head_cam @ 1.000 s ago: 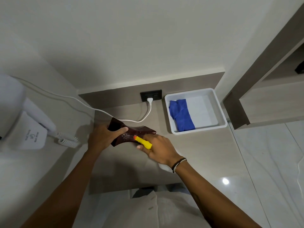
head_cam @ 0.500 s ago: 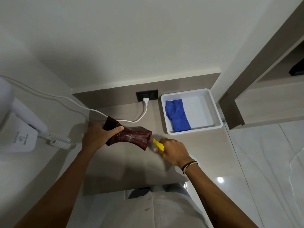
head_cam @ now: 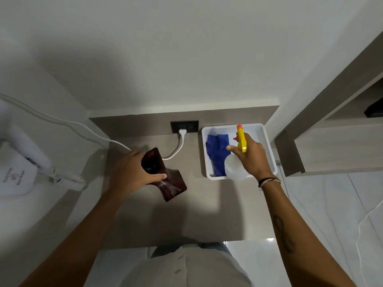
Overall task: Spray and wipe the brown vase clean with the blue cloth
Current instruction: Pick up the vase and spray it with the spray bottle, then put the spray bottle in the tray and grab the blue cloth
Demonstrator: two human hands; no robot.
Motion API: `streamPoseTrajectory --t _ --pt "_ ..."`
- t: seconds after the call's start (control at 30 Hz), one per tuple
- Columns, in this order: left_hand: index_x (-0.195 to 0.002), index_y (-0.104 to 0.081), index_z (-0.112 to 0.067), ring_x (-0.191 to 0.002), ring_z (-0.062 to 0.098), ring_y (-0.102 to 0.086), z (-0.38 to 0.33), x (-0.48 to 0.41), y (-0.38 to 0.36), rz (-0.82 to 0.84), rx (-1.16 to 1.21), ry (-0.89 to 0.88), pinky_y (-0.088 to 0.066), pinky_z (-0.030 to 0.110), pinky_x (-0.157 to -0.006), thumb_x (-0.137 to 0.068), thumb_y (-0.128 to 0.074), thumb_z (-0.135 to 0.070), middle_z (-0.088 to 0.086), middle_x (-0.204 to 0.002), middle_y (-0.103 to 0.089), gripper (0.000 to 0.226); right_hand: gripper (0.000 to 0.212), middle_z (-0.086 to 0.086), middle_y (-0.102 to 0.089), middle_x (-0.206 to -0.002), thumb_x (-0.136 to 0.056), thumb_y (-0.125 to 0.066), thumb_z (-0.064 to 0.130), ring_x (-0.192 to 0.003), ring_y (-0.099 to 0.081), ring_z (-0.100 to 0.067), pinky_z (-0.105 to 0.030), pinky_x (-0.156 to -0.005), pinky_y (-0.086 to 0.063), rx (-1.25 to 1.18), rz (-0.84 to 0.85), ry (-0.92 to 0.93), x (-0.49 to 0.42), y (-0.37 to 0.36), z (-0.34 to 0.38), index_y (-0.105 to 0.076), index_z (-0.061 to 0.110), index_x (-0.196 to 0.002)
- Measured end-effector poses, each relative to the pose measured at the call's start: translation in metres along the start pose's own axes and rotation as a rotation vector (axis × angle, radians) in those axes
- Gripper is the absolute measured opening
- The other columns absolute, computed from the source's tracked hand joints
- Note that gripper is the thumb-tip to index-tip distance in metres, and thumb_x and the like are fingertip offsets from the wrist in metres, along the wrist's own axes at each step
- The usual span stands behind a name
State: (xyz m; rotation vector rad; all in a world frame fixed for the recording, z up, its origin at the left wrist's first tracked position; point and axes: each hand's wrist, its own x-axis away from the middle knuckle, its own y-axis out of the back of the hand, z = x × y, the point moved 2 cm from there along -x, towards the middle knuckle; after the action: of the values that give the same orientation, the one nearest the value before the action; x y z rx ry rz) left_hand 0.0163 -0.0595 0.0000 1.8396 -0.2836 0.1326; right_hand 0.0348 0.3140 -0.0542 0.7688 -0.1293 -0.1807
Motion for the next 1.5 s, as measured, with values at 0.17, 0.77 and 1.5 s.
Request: streamPoseTrajectory --t 0.17,0.77,1.5 --pt "-0.151 -0.048 -0.022 -0.131 0.029 -0.050 -0.010 -0.001 -0.003 -0.001 -0.208 -0.107 -0.046 0.042 -0.105 -0.053 -0.083 -0.081 -0.002 -0.146 -0.057 0.120 0.078 -0.014 -0.069 -0.145 -0.102 -0.072 0.030 -0.121 -0.073 -0.036 -0.048 -0.107 -0.059 0.011 -0.018 -0.070 -0.026 0.000 -0.019 -0.031 0.020 -0.168" --pt "-0.140 -0.053 -0.017 -0.128 0.030 -0.043 -0.010 -0.003 -0.023 -0.013 -0.195 -0.190 -0.046 0.047 -0.106 -0.047 -0.068 -0.089 0.002 -0.137 -0.059 0.119 0.071 -0.011 -0.058 -0.155 -0.099 -0.077 0.035 -0.140 -0.058 -0.036 -0.050 -0.119 -0.049 0.194 -0.274 -0.172 -0.028 0.005 -0.038 -0.043 0.014 -0.157" --pt "-0.164 -0.029 -0.012 -0.156 0.035 -0.023 -0.011 0.002 -0.048 -0.034 -0.021 -0.189 -0.032 0.053 -0.125 -0.073 -0.086 -0.049 0.011 -0.164 -0.031 0.113 0.073 -0.023 0.016 -0.178 -0.118 -0.033 0.030 -0.167 0.010 -0.041 -0.053 -0.137 -0.007 0.745 0.441 0.057 -0.047 -0.131 -0.038 0.012 0.007 -0.170"
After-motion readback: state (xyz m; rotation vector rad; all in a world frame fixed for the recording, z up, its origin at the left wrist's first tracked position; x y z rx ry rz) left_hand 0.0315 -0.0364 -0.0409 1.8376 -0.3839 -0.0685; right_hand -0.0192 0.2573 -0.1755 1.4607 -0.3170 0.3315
